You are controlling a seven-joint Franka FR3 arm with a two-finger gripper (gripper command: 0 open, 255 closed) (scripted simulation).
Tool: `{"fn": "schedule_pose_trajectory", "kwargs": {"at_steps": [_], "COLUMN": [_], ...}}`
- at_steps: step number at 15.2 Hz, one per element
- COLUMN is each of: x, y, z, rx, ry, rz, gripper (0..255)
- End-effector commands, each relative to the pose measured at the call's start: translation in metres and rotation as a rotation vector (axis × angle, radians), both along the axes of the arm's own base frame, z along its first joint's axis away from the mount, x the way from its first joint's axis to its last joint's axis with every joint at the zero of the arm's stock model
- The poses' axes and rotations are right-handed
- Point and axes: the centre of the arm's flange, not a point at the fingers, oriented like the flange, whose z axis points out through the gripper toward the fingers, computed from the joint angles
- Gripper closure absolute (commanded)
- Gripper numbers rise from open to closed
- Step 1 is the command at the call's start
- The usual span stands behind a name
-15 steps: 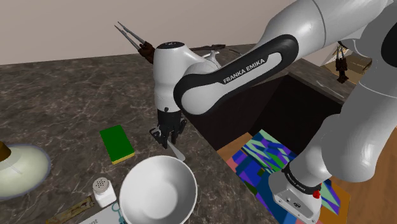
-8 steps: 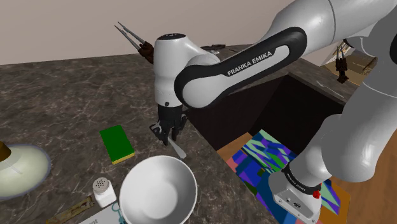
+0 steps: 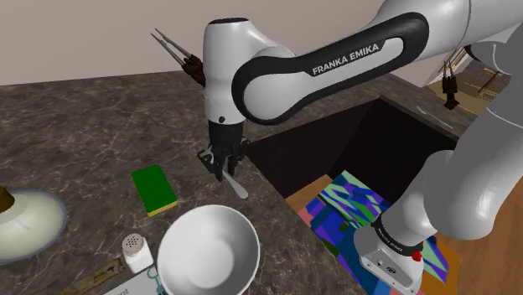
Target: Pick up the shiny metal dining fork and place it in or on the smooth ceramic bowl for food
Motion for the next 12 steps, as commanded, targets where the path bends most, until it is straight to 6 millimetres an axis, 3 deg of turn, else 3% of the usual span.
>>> {"fn": "schedule_pose_trajectory", "kwargs": {"at_steps": [1,12], "x": [0.0,0.0], "y": [0.001,0.001], "z": [0.011,0.069], "rx": [0.0,0.0], "ry": [0.0,0.0], "rz": [0.0,0.0], "gripper": [255,255]}}
